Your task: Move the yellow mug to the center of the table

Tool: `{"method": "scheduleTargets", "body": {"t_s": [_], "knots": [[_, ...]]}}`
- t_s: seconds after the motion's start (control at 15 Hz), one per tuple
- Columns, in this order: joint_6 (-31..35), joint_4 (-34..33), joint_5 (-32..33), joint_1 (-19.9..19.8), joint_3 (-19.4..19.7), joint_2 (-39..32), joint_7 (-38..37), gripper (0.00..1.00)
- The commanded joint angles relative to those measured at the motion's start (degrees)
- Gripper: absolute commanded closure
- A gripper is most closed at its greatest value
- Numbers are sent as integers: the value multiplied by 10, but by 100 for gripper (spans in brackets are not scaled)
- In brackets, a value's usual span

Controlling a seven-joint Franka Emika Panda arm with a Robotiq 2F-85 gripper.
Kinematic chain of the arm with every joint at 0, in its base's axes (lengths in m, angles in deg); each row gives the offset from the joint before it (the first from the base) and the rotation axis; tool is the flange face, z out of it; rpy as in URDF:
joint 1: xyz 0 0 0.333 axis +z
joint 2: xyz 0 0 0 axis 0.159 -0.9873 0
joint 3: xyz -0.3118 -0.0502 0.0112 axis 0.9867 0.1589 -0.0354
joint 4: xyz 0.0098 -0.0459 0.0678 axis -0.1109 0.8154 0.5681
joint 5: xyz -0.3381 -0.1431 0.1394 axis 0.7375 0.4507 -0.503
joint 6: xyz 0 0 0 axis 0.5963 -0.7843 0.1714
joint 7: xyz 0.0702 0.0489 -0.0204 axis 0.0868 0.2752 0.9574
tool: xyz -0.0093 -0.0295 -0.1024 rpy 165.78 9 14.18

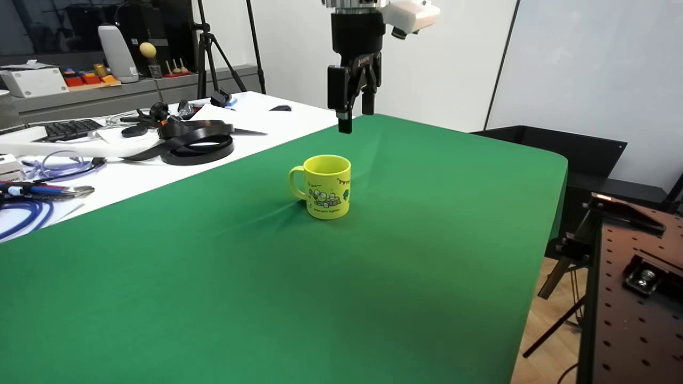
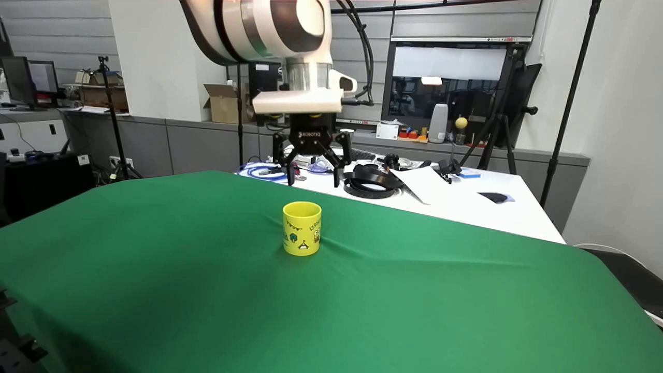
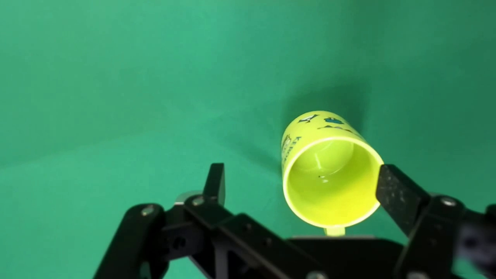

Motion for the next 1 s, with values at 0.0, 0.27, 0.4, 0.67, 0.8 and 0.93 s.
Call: {"method": "scheduleTargets", "body": {"t_s": [0.0, 0.27, 0.4, 0.67, 0.8, 0.93], "knots": [[22, -42, -7, -1, 6, -56, -38, 0], [28, -69, -36, -6, -3, -94, -37, 0], [22, -80, -53, -8, -7, -109, -37, 0], [21, -95, -63, -5, -6, -130, -48, 29], [19, -100, -71, -7, -9, -136, -47, 36], [15, -105, -82, -11, -14, -141, -42, 51]]}}
